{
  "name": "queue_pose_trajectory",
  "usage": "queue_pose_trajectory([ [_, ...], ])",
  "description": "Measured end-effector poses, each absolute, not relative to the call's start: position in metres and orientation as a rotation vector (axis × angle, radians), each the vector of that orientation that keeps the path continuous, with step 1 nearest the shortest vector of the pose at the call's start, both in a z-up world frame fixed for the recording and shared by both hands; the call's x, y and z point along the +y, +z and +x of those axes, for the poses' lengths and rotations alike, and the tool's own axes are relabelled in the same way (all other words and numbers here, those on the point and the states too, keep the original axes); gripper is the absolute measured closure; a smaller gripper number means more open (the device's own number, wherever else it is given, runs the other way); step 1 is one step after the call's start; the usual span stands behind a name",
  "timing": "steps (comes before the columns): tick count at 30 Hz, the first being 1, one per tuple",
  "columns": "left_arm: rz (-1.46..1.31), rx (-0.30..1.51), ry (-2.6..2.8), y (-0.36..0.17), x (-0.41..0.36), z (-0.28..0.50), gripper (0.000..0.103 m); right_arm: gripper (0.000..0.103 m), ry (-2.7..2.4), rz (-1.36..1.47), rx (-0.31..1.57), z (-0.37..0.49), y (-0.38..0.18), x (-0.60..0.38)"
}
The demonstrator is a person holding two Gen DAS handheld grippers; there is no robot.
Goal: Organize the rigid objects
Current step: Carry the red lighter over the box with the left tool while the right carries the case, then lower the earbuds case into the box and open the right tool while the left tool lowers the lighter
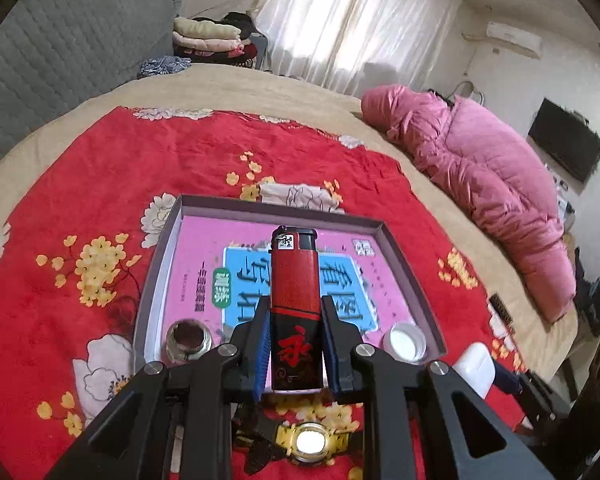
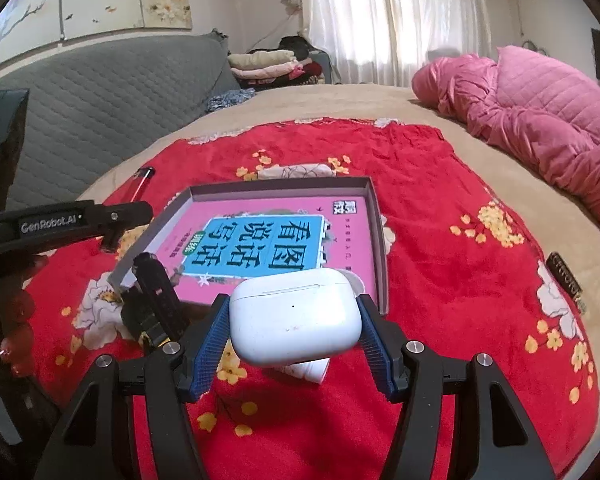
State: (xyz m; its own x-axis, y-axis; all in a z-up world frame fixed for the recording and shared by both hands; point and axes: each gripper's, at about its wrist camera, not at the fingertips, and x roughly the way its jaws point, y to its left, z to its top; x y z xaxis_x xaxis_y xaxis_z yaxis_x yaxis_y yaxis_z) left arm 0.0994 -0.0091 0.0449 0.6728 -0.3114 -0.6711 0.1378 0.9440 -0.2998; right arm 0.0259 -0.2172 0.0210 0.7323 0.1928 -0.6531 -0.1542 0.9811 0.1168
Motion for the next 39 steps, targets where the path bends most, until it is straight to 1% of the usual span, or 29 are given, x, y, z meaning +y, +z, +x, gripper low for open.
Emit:
queue_pose_trajectory([
  [6,-0.212,0.773,-0.255,0.048,-0.004,0.116,0.080,0.039,0.165,0.063,0.708,0.034,0.030,-0.217],
  [12,-0.202,0.771,-0.277,0.037,-0.005,0.120,0.080,0.039,0.120,0.061,0.722,0.046,0.033,-0.223],
  [19,-0.233,0.829,-0.338,0.015,-0.006,0.131,0.080,0.039,0.097,0.044,0.726,0.066,0.034,-0.217],
  [23,-0.215,0.836,-0.374,0.007,-0.008,0.136,0.080,0.039,0.093,0.052,0.725,0.078,0.035,-0.211],
  [26,-0.202,0.873,-0.380,-0.001,-0.012,0.139,0.080,0.039,0.091,0.047,0.730,0.084,0.034,-0.207],
  [31,-0.168,0.906,-0.395,-0.014,-0.016,0.141,0.080,0.039,0.094,0.058,0.753,0.092,0.026,-0.204],
  [39,-0.208,0.946,-0.419,-0.026,-0.010,0.145,0.080,0.039,0.101,0.056,0.785,0.100,0.012,-0.203],
])
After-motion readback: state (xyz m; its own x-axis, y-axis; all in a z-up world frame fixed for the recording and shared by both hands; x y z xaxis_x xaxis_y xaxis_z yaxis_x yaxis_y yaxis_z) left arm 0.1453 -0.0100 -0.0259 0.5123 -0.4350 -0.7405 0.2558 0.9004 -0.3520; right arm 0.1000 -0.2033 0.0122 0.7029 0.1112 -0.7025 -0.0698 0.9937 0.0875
